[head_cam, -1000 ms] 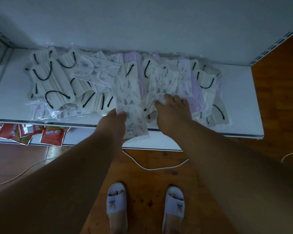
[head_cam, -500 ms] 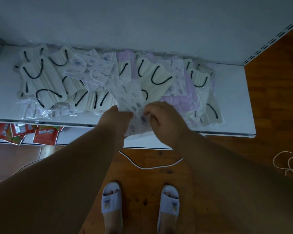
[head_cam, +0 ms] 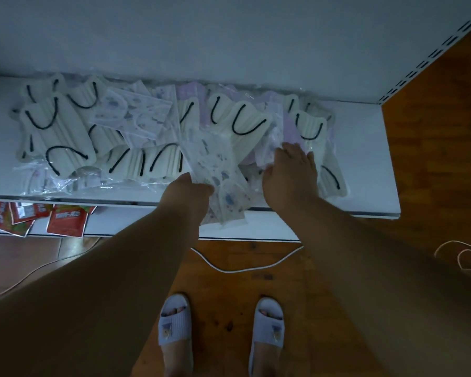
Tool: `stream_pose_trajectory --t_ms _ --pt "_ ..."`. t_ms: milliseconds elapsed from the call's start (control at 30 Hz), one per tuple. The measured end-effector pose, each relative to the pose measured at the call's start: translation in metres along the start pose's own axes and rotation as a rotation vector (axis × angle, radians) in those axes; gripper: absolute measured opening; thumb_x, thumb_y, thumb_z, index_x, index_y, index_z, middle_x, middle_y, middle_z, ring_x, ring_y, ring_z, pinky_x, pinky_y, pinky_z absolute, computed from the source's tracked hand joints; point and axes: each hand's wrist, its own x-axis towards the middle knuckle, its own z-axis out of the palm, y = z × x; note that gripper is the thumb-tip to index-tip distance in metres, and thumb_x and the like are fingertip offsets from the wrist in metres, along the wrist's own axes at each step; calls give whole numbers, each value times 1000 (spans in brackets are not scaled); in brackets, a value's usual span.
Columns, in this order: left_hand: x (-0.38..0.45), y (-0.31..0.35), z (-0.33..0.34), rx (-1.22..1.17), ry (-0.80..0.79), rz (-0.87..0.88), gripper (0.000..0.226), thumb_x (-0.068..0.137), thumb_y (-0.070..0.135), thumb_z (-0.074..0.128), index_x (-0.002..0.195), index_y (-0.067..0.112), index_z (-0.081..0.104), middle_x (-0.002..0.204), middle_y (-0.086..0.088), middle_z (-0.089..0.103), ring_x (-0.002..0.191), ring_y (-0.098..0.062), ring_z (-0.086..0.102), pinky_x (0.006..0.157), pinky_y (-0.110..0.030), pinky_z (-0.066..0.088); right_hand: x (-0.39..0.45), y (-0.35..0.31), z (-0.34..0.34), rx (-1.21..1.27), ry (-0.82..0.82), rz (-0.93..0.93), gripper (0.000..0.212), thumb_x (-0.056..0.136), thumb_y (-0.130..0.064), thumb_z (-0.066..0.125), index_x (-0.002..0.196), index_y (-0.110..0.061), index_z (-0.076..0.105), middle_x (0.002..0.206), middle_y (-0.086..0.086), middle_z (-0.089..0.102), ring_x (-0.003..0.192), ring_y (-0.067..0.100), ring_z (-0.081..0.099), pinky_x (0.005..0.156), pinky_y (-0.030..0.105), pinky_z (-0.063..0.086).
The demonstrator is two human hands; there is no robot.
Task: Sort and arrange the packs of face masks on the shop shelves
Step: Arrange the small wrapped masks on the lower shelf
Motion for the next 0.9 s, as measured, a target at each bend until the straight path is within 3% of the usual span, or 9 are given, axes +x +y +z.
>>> stream_pose_trajectory --t_ms 100,233,300,367,433,600,700,800,900 --pt "-2 -1 5 24 24 23 27 96 9 57 122 16 61 105 -13 65 93 -31 63 90 -44 56 -21 -2 -10 421 152 73 44 102 -18 43 145 -8 44 153 6 35 136 22 41 106 22 28" --pt "-15 4 18 -46 31 -16 20 95 17 61 115 21 61 118 -13 66 107 -38 65 95 -52 54 -52 -6 -23 838 165 211 39 103 -19 45 142 -16 49 145 -1 46 120 7 49 92 12 30" --pt "-24 6 24 -141 8 -46 13 95 24 62 108 22 64 115 -10 69 105 -36 67 94 -52 55 -71 -8 -21 834 119 135 37 102 -20 48 138 -17 53 139 0 51 110 1 48 86 7 34" --pt "-32 7 27 -214 -16 -57 23 93 34 65 111 21 67 111 -9 72 101 -36 70 90 -53 57 -88 -9 -12 732 58 18 36 101 -21 51 136 -16 56 138 1 51 114 3 50 94 5 37" --pt "-36 6 27 -200 -32 -42 33 88 41 68 115 21 68 111 -9 73 98 -36 71 86 -53 59 -100 -9 -5 662 21 -29 36 101 -24 53 136 -16 57 140 0 51 125 11 51 108 21 40" --pt "-41 -4 7 -229 -91 -23 22 91 16 67 113 18 68 109 -14 74 98 -40 71 90 -58 55 -119 -17 -7 686 83 -39 35 99 -26 51 129 -13 63 136 1 55 124 15 53 107 33 44" --pt "-42 -8 -15 -257 -46 -41 12 96 11 61 101 20 68 106 -13 74 96 -37 72 90 -55 56 -128 -32 -10 729 120 -66 43 92 -32 44 124 -15 68 130 -3 58 120 10 53 103 20 41" --pt "-47 -6 -38 -290 -43 -55 14 96 27 65 108 20 68 105 -10 75 92 -32 74 82 -49 60 -129 -52 -5 651 92 -176 39 92 -30 47 118 -14 71 125 0 61 118 9 53 96 1 29" --pt "-48 -6 -73 -280 -50 -54 27 91 27 71 117 18 67 109 -14 74 95 -36 73 88 -54 58 -132 -83 5 619 127 -253 39 92 -33 47 111 -15 75 119 3 64 112 14 59 94 14 39"
